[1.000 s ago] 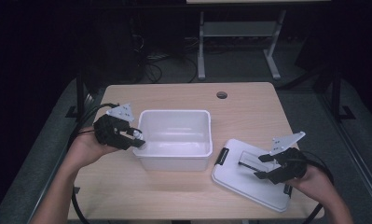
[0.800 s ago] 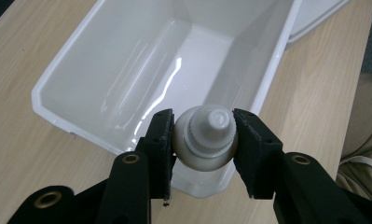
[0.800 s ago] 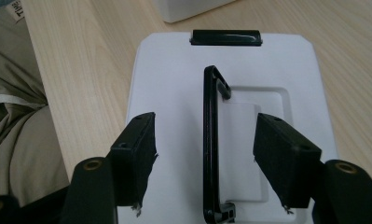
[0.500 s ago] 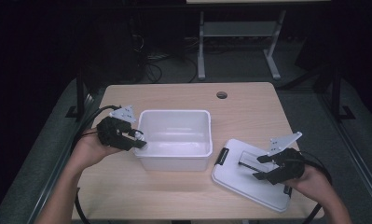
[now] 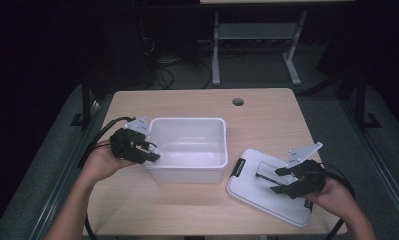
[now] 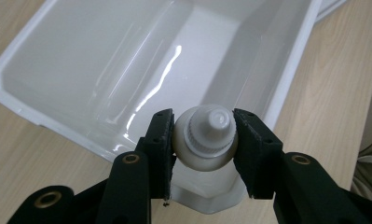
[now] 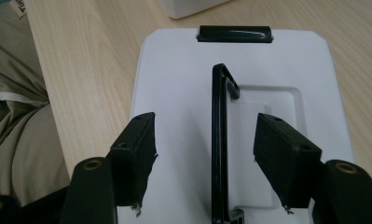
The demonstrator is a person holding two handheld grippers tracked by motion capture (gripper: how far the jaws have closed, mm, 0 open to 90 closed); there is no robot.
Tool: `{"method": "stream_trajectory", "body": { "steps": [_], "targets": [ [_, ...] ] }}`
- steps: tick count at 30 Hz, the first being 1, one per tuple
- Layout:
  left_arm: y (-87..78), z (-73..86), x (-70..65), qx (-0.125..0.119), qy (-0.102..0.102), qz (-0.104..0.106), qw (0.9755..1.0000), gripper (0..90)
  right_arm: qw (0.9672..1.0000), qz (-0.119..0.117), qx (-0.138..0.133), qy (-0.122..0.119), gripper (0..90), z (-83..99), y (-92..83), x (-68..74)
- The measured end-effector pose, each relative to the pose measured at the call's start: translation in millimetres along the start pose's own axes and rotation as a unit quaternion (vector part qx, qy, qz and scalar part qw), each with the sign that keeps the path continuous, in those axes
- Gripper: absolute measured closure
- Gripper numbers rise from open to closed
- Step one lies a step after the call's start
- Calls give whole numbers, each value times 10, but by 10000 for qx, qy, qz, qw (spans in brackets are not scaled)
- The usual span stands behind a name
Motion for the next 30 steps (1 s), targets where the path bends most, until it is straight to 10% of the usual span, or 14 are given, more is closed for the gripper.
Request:
{"method": "stream_trajectory", "body": {
  "steps": [30],
  "targets": [
    [184, 159, 46, 0, -176, 10, 9998, 597, 10000, -57, 66, 36, 383, 26, 44, 9]
  ]
}}
Point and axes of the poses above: each handheld gripper's, and its own axes: y roughly forward along the jaws, z roughly out of its underside, x roughly to its left, the point moved 7 cm from there along y, roughly forward along the jaws, and after that the axes turned 10 degrees about -x, right-handed, at the moved point
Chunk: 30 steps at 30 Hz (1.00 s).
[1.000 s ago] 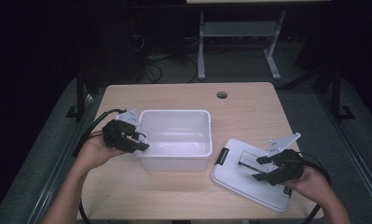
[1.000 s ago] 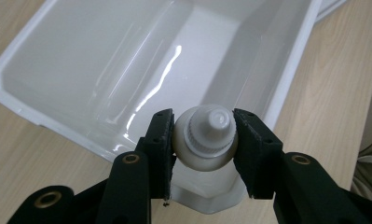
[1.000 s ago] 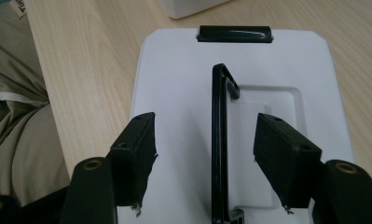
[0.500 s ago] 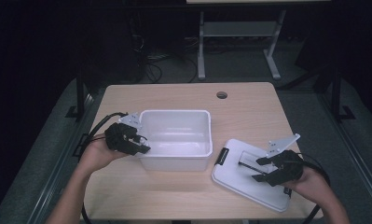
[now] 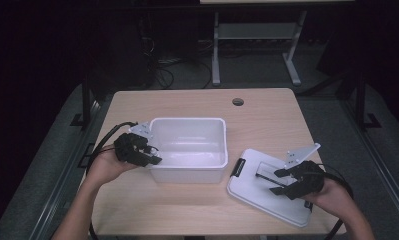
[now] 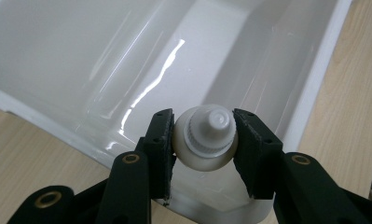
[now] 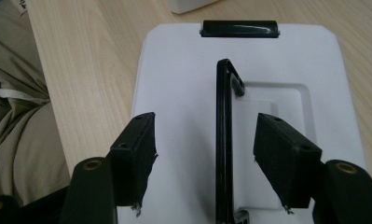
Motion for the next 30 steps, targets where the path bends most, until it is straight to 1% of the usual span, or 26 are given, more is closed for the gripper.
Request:
{"method": "stream_trajectory", "body": {
  "steps": [10, 11, 12, 13, 15, 19, 21, 26, 27, 30],
  "targets": [
    [4, -2, 0, -11, 12, -16, 10000, 590, 10000, 2, -3, -4, 382, -4, -3, -6],
    [-4, -15, -5, -78, -2, -25, 10000, 584, 10000, 4, 16, 21, 382, 0, 0, -2],
    [-4, -15, -5, -78, -2, -25, 10000, 577, 10000, 4, 16, 21, 382, 0, 0, -2],
    [-16, -25, -7, -115, -7, -24, 9999, 577, 10000, 0, 6, 13, 382, 1, 6, -3],
    [-41, -31, -8, -106, 32, -44, 9999, 585, 10000, -23, 19, -16, 381, 8, 22, -6],
    [-61, -42, -13, -146, 6, -66, 9999, 586, 10000, -35, 15, 17, 380, 7, 33, 5],
    [-90, -57, -18, -158, 50, -92, 9998, 586, 10000, -31, 21, 3, 381, 5, 34, 7],
    [-133, -89, -40, -201, 81, -105, 9997, 586, 10000, -33, 22, 12, 381, 5, 36, 9],
    [-170, -111, -50, -206, 136, -122, 9996, 585, 10000, -40, 25, 19, 381, 7, 39, 11],
    [-206, -133, -62, -245, 154, -121, 9995, 582, 10000, -39, 17, 29, 381, 12, 40, 11]
  ]
}}
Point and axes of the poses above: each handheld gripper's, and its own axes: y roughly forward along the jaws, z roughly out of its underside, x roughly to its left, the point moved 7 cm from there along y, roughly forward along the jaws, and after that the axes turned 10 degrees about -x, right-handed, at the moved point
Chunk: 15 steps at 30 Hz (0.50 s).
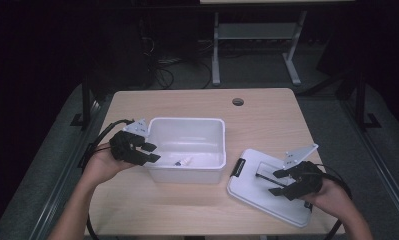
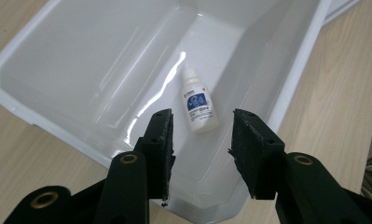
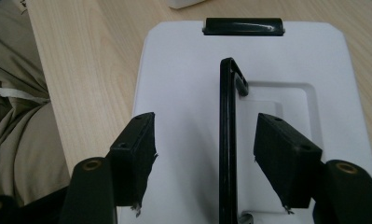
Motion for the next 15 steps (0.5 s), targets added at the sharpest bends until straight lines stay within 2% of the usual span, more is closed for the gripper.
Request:
{"method": "stream_trajectory", "body": {
  "steps": [15],
  "targets": [
    [-249, 36, -43, -68, 1, -151, 9999, 541, 10000, 7, 28, -21, 389, 16, 9, 7]
  ]
}}
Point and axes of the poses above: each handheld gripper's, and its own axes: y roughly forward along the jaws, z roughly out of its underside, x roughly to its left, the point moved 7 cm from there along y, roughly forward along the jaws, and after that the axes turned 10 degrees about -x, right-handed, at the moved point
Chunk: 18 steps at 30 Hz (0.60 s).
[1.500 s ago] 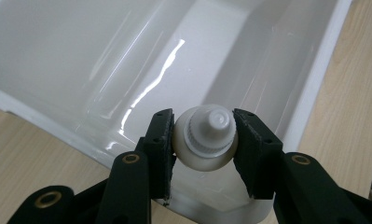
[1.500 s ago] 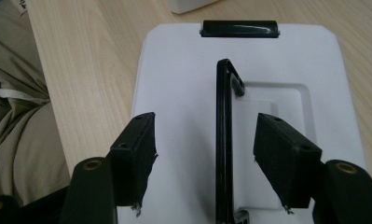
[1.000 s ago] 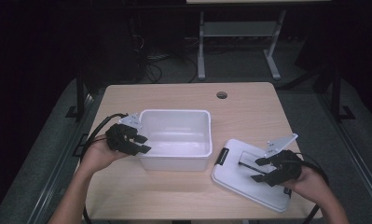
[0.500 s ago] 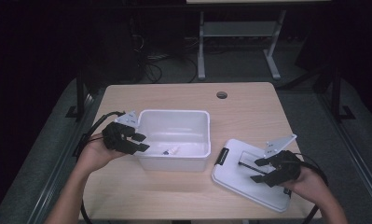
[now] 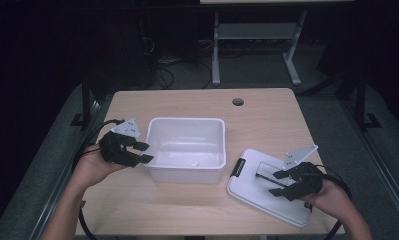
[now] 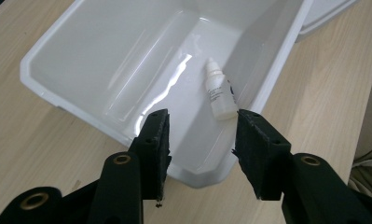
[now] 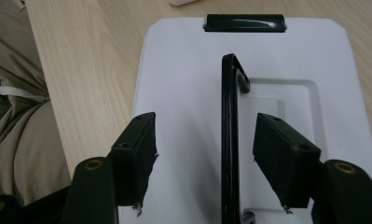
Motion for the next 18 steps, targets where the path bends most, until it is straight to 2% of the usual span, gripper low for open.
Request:
{"method": "stream_trajectory", "body": {
  "steps": [11, 18],
  "targets": [
    [-199, 117, -48, -71, -10, -146, 9999, 518, 10000, -8, 51, -18, 411, -8, 39, -1],
    [-281, 247, -76, -81, -31, -210, 9997, 514, 9999, 53, 88, -12, 499, -5, 49, -13]
  ]
}}
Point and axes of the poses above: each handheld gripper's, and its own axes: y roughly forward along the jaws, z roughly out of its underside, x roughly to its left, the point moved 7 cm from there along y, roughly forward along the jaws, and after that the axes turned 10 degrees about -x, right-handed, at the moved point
